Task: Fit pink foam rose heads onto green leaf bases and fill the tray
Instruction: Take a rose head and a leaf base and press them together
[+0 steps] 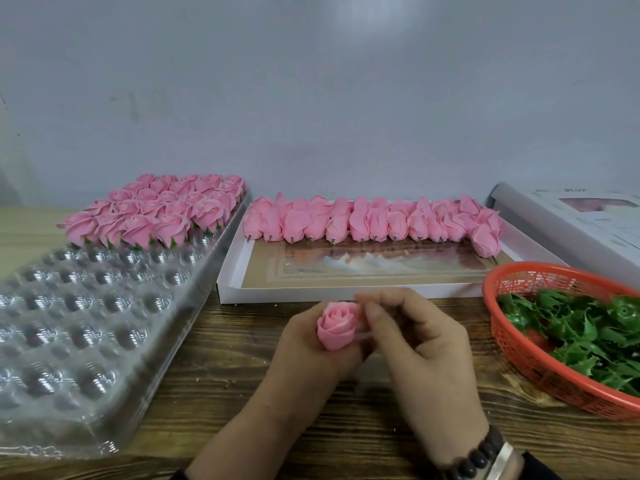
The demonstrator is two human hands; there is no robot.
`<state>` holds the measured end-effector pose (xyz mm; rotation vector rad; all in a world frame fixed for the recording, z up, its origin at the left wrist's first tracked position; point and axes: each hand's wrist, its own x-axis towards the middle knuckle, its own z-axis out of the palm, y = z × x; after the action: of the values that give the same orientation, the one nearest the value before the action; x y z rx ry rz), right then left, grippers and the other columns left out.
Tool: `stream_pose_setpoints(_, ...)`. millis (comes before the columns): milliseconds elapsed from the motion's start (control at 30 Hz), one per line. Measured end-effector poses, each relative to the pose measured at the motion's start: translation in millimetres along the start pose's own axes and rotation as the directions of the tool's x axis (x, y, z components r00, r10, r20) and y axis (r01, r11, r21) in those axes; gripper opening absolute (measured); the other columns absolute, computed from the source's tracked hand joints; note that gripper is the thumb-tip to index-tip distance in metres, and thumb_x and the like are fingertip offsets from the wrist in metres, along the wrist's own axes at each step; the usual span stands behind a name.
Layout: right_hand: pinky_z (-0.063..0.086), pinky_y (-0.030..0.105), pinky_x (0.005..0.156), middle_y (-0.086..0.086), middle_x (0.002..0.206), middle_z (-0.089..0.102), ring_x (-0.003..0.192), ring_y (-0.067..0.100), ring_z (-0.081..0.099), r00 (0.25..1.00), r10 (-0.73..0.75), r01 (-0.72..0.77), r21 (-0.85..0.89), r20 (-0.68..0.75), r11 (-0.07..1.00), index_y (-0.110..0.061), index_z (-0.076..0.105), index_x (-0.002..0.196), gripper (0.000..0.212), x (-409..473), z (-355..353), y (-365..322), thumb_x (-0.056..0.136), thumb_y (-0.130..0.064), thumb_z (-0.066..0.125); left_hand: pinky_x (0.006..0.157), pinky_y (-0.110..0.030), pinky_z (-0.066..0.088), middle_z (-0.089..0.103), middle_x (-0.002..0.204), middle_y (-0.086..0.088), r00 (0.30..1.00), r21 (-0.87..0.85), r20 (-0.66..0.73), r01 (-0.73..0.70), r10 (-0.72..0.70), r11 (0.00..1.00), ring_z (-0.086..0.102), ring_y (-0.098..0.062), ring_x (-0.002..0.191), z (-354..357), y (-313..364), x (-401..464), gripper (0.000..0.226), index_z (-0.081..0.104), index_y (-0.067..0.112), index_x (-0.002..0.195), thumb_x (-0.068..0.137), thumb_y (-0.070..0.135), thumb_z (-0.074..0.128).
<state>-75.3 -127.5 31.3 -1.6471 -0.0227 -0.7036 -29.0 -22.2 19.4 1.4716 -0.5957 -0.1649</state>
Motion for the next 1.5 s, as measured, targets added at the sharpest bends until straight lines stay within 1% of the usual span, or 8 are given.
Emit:
stream_pose_setpoints(133, 0.047, 0.010, 0.067, 0.003, 0.077, 0.065, 0.071, 0.006, 0.062, 0.997, 0.057, -0.053, 0.056, -0.054, 0.997, -0.016, 0.060, 0.083, 0.038, 2.4, -1.1, 9.2, 0.079, 0.020, 0.048, 0.050, -0.019, 0.047, 0.061, 0.063, -0.004, 0.983, -0.229, -0.146, 0.074, -0.109, 0.971, 0.058, -0.009, 0.057, -3.2, 0.9, 1.3, 0.014, 0.065, 0.015, 0.064, 0.067, 0.013, 0.078)
stream_pose_setpoints(300, 0.047, 0.011, 0.066, -0.002, 0.078, 0.064, 0.073, -0.001, 0.061, 0.965, 0.177, -0.191, 0.058, 0.192, 0.980, -0.013, 0.052, 0.086, 0.036, -0.6, 7.4, 15.6, 0.071, 0.020, 0.058, 0.055, -0.022, 0.052, 0.058, 0.063, -0.008, 0.971, -0.504, -0.166, 0.067, -0.173, 0.861, 0.060, -0.014, 0.060, -1.8, 1.7, 4.2, 0.016, 0.059, 0.017, 0.058, 0.066, 0.009, 0.070)
stream_pose_setpoints(533, 0.041, 0.014, 0.058, -0.006, 0.068, 0.061, 0.063, 0.001, 0.056, 0.959, 0.188, -0.188, -0.019, 0.214, 0.982, -0.020, 0.050, 0.083, 0.031, -5.0, 15.9, 14.7, 0.069, -0.001, 0.071, 0.079, -0.045, 0.041, 0.051, 0.090, -0.025, 0.962, -0.558, -0.095, 0.161, -0.255, 0.814, 0.048, -0.034, 0.086, 5.2, 0.0, 1.1, 0.039, 0.055, -0.012, 0.091, 0.068, 0.014, 0.071)
stream_pose_setpoints(767, 0.039, 0.015, 0.054, -0.001, 0.059, 0.056, 0.057, 0.008, 0.048, 0.925, 0.265, -0.286, 0.039, 0.272, 0.958, -0.008, 0.064, 0.079, 0.012, 0.0, 11.4, 17.8, 0.073, -0.010, 0.074, 0.070, -0.035, 0.056, 0.059, 0.088, -0.024, 0.943, -0.609, -0.022, 0.251, -0.332, 0.752, 0.062, -0.032, 0.079, -0.6, 2.0, 3.0, 0.042, 0.068, -0.007, 0.086, 0.058, 0.022, 0.078)
stream_pose_setpoints(967, 0.042, 0.021, 0.062, 0.006, 0.068, 0.065, 0.064, 0.010, 0.056, 0.804, 0.399, -0.511, 0.167, 0.441, 0.843, -0.013, 0.073, 0.075, 0.017, 0.6, 7.8, 22.1, 0.069, -0.029, 0.072, 0.044, -0.025, 0.039, 0.069, 0.080, -0.008, 0.954, -0.509, -0.034, 0.239, -0.297, 0.827, 0.050, -0.024, 0.067, -5.2, 5.2, 2.2, 0.013, 0.073, 0.019, 0.059, 0.067, 0.029, 0.076)
stream_pose_setpoints(1100, 0.044, 0.013, 0.057, -0.002, 0.065, 0.062, 0.061, 0.003, 0.055, 0.919, 0.297, -0.337, 0.125, 0.260, 0.933, -0.007, 0.066, 0.077, 0.011, 2.2, 3.5, 21.3, 0.083, -0.016, 0.064, 0.064, -0.038, 0.054, 0.064, 0.082, -0.028, 0.973, -0.326, -0.172, 0.088, -0.151, 0.941, 0.061, -0.035, 0.074, -10.9, 2.2, 4.6, 0.032, 0.066, -0.003, 0.076, 0.067, 0.028, 0.068)
stream_pose_setpoints(1233, 0.041, 0.007, 0.073, -0.009, 0.082, 0.065, 0.078, -0.003, 0.058, 0.976, 0.039, -0.035, -0.024, 0.214, 0.999, -0.022, 0.062, 0.091, 0.018, 4.5, -2.0, 11.0, 0.076, -0.017, 0.071, 0.047, -0.021, 0.043, 0.053, 0.051, -0.001, 0.975, 0.083, -0.206, -0.062, 0.078, 0.995, 0.050, -0.012, 0.049, -12.8, -0.7, 4.9, 0.030, 0.048, 0.009, 0.064, 0.070, 0.009, 0.078)
stream_pose_setpoints(1500, 0.047, 0.017, 0.077, -0.017, 0.095, 0.060, 0.092, 0.003, 0.057, 0.902, -0.019, 0.112, -0.190, 0.430, 0.975, -0.040, 0.061, 0.099, 0.034, 6.3, -10.2, 5.8, 0.077, -0.016, 0.070, 0.072, -0.002, 0.042, 0.066, 0.091, 0.024, 0.997, 0.362, -0.051, -0.042, 0.064, 0.931, 0.061, 0.009, 0.084, -7.4, -3.8, -0.7, 0.085, 0.030, 0.054, 0.124, 0.070, 0.005, 0.076)
